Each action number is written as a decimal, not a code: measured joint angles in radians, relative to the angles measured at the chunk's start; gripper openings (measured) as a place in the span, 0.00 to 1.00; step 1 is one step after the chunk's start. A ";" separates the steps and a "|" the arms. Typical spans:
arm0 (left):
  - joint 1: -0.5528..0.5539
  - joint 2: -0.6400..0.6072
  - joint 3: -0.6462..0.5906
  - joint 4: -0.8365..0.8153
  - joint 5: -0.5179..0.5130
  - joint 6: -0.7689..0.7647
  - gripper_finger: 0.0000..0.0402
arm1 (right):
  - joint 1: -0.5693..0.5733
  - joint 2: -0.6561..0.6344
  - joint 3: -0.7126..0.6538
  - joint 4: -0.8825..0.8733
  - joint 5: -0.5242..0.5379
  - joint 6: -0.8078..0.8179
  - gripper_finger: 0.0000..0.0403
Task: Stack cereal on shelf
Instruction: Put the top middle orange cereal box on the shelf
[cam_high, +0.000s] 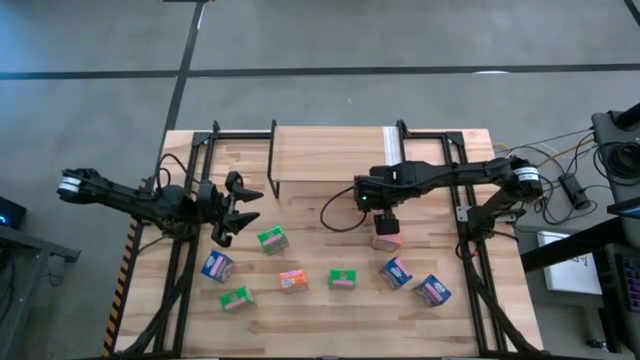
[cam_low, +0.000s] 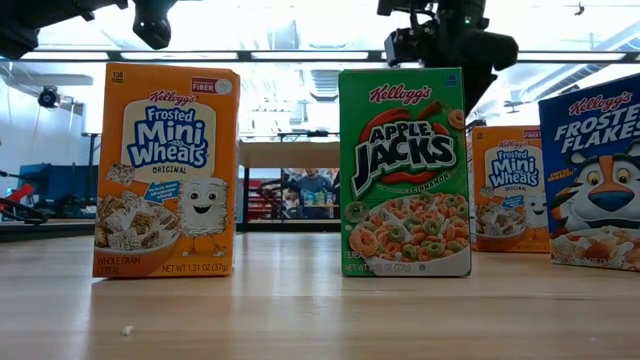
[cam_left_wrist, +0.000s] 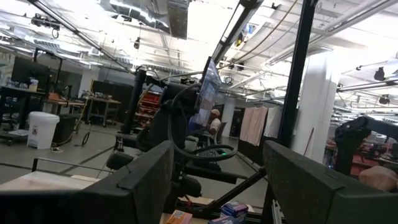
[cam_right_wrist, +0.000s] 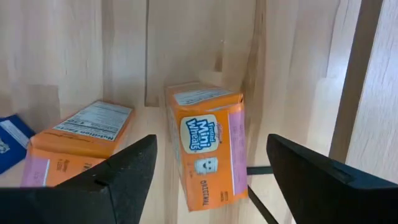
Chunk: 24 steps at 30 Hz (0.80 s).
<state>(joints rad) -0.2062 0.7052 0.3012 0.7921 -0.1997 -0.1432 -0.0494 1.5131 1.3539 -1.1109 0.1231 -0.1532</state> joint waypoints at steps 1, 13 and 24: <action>0.000 0.000 0.000 0.000 0.000 0.000 0.58 | 0.000 0.000 -0.003 0.003 0.001 0.000 0.73; 0.000 0.000 0.000 0.000 0.000 0.000 0.58 | -0.011 0.000 -0.067 0.053 0.008 -0.002 0.70; 0.000 0.000 0.000 0.000 0.000 0.003 0.58 | -0.023 0.000 -0.110 0.112 0.008 -0.016 0.66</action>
<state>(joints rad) -0.2058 0.7052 0.3012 0.7922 -0.1997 -0.1402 -0.0725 1.5131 1.2439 -0.9994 0.1314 -0.1692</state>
